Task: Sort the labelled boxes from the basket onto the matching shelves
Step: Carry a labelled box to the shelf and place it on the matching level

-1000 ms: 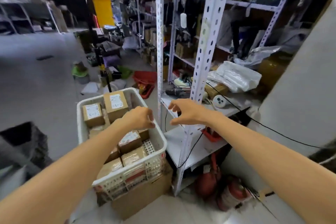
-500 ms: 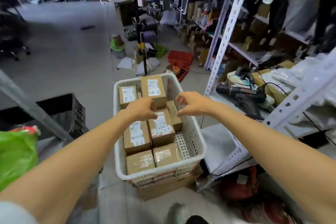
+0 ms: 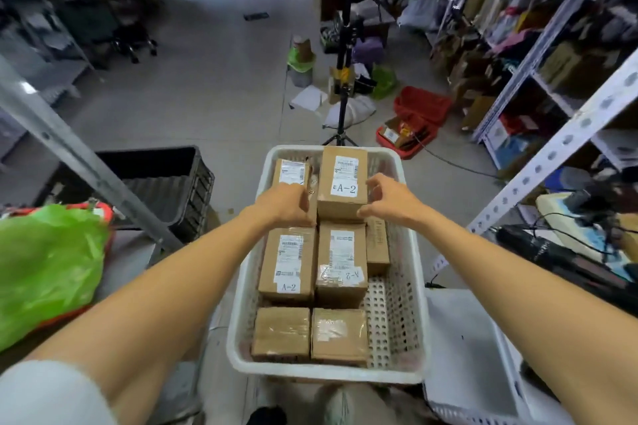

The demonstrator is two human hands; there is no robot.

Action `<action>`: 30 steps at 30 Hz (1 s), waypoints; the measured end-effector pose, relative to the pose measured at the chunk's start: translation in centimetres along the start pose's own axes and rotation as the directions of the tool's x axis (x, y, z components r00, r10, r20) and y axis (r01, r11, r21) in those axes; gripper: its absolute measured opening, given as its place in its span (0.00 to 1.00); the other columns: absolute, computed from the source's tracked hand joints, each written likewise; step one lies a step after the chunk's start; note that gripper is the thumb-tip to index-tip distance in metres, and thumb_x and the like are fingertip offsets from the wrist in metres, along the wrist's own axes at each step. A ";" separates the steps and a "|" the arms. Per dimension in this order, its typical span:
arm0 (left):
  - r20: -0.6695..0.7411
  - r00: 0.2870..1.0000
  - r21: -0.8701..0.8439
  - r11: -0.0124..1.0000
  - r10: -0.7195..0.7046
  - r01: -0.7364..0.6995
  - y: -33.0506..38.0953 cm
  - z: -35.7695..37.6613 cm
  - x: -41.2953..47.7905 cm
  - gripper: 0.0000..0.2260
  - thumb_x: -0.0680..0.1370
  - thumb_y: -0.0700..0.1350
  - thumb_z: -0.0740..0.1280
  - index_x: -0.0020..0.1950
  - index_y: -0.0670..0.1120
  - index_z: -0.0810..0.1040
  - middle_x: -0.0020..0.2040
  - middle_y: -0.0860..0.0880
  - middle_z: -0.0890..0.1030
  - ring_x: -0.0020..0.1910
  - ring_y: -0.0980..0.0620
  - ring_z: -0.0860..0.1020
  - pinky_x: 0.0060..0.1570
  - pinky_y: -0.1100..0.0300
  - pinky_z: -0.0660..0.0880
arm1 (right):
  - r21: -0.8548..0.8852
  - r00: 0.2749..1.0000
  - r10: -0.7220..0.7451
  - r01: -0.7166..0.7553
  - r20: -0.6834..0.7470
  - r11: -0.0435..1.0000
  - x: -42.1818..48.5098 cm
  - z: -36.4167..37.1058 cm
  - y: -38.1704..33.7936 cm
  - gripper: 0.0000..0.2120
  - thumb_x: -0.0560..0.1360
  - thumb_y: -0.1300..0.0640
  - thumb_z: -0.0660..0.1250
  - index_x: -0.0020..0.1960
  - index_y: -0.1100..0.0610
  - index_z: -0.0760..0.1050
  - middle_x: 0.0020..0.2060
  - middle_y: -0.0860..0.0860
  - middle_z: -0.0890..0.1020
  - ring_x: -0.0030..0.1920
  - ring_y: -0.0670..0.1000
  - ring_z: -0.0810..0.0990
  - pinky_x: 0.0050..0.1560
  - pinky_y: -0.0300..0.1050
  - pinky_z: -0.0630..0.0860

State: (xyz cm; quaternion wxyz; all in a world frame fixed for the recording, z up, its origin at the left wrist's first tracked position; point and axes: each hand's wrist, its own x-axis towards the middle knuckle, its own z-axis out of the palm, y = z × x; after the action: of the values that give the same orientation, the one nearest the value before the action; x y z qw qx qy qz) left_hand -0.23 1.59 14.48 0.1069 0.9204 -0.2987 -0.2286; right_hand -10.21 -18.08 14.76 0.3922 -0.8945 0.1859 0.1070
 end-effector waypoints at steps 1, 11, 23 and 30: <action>-0.009 1.000 -0.014 1.000 -0.009 0.009 -0.2 0.1 0.8 0.14 0.71 0.48 0.73 0.54 0.44 0.77 0.51 0.48 0.80 0.50 0.48 0.78 0.51 0.51 0.78 | -0.007 1.000 0.004 -0.004 0.024 1.000 0.8 0.0 0.2 0.31 0.70 0.56 0.75 0.69 0.57 0.66 0.55 0.51 0.74 0.54 0.51 0.74 0.47 0.39 0.70; 0.025 1.000 -0.061 0.998 0.005 -0.003 -2.3 3.2 10.8 0.15 0.72 0.47 0.73 0.56 0.45 0.76 0.53 0.46 0.81 0.52 0.48 0.79 0.51 0.53 0.76 | -0.065 0.997 0.069 -0.067 0.021 0.996 9.1 1.0 3.6 0.31 0.70 0.54 0.75 0.69 0.57 0.67 0.60 0.53 0.74 0.56 0.50 0.71 0.53 0.42 0.69; 0.174 0.985 -0.201 0.979 0.012 0.023 -4.3 6.3 23.6 0.20 0.74 0.48 0.72 0.61 0.41 0.71 0.51 0.47 0.76 0.49 0.48 0.75 0.47 0.57 0.72 | -0.026 0.948 0.276 -0.284 -0.161 0.959 20.0 4.0 8.9 0.36 0.71 0.51 0.75 0.70 0.61 0.61 0.68 0.59 0.67 0.68 0.58 0.67 0.66 0.50 0.66; 0.172 0.968 -0.720 0.648 -0.180 0.248 -5.2 12.2 26.8 0.38 0.66 0.46 0.79 0.68 0.42 0.62 0.62 0.47 0.75 0.58 0.49 0.76 0.57 0.58 0.73 | 0.284 0.923 0.343 -0.287 -0.172 0.915 23.3 8.0 12.2 0.43 0.61 0.58 0.81 0.70 0.59 0.64 0.63 0.52 0.76 0.63 0.51 0.74 0.53 0.35 0.69</action>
State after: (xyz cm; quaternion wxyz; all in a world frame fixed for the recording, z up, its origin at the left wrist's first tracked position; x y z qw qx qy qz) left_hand 15.70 -11.06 -7.42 0.4279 0.8170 -0.0745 -0.3792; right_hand 5.52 -25.57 -6.50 0.4579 -0.8012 0.3826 0.0455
